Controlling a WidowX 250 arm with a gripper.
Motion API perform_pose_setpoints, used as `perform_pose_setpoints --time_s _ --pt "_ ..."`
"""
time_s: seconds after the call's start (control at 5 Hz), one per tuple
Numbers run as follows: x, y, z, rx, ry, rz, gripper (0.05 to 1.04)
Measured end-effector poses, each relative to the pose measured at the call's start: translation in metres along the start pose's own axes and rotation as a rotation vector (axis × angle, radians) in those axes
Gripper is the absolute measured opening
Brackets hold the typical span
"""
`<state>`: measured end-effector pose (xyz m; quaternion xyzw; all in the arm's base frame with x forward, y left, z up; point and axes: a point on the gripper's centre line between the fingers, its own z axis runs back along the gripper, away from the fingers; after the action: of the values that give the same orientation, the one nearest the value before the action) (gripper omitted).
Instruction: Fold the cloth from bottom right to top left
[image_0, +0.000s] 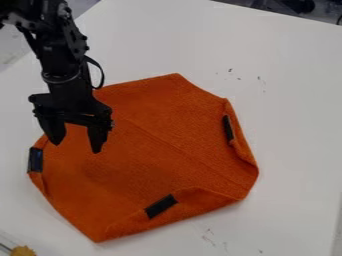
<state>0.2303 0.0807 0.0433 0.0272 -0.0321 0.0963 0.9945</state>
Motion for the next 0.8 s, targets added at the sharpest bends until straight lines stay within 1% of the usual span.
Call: perform_pose_setpoints --time_s 0.2,0.4,0.6,0.8 --pt "-0.004 -0.002 -0.006 -0.009 0.027 0.004 1.000" --pt "0.001 -0.014 -0.009 -0.022 -0.002 -0.022 1.000" --pt "-0.004 -0.027 -0.013 -0.040 0.003 -0.022 1.000" --pt "-0.017 -0.054 -0.016 -0.080 0.039 -0.025 1.000"
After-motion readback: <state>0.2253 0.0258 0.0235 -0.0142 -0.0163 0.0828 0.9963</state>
